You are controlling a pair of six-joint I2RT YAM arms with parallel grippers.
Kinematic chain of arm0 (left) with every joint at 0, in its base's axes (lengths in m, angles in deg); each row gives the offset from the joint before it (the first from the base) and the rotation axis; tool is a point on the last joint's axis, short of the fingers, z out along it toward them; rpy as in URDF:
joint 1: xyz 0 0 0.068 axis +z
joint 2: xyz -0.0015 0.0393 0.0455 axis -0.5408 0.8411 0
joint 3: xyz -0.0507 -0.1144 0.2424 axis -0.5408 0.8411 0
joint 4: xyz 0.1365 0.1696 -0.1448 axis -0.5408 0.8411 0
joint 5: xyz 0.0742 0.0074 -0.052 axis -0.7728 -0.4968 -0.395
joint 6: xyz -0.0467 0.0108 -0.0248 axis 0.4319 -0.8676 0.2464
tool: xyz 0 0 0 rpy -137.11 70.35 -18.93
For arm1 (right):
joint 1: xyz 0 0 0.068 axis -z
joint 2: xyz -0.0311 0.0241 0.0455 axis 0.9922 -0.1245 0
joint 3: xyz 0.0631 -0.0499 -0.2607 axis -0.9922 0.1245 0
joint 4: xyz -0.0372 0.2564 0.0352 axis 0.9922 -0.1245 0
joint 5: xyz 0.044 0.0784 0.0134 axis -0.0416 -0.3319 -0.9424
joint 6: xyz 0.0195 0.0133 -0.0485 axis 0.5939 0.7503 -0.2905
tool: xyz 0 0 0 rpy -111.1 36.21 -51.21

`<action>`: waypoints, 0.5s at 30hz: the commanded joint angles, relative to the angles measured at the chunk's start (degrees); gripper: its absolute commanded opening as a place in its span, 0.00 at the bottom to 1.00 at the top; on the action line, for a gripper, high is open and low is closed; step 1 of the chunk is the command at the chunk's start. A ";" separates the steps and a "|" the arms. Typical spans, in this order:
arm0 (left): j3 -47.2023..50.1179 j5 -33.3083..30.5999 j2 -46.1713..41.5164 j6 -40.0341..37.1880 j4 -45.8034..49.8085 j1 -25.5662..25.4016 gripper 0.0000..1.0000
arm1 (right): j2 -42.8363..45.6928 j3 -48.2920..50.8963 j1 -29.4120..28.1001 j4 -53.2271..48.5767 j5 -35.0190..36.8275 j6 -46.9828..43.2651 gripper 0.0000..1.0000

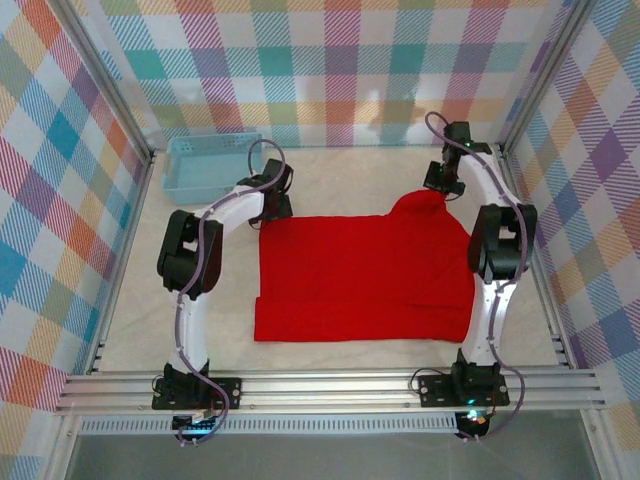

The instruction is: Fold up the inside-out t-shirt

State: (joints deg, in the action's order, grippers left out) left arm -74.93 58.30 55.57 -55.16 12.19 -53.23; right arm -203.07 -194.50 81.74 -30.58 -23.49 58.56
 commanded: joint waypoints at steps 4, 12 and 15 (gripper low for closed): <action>-4.82 -2.20 4.30 -0.45 3.64 -0.60 0.70 | 6.34 8.24 0.13 5.97 2.68 1.47 0.00; -8.86 -5.76 8.45 -0.11 6.34 -0.78 0.65 | 10.19 13.88 0.30 8.69 2.14 1.66 0.00; -9.53 -5.59 9.25 -0.14 6.42 -0.78 0.60 | 11.06 15.13 0.32 9.00 2.46 1.62 0.00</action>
State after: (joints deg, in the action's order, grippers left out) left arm -82.90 54.48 63.27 -55.25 16.41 -53.71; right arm -195.56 -180.31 81.77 -23.50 -21.70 59.41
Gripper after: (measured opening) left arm 0.609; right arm 0.067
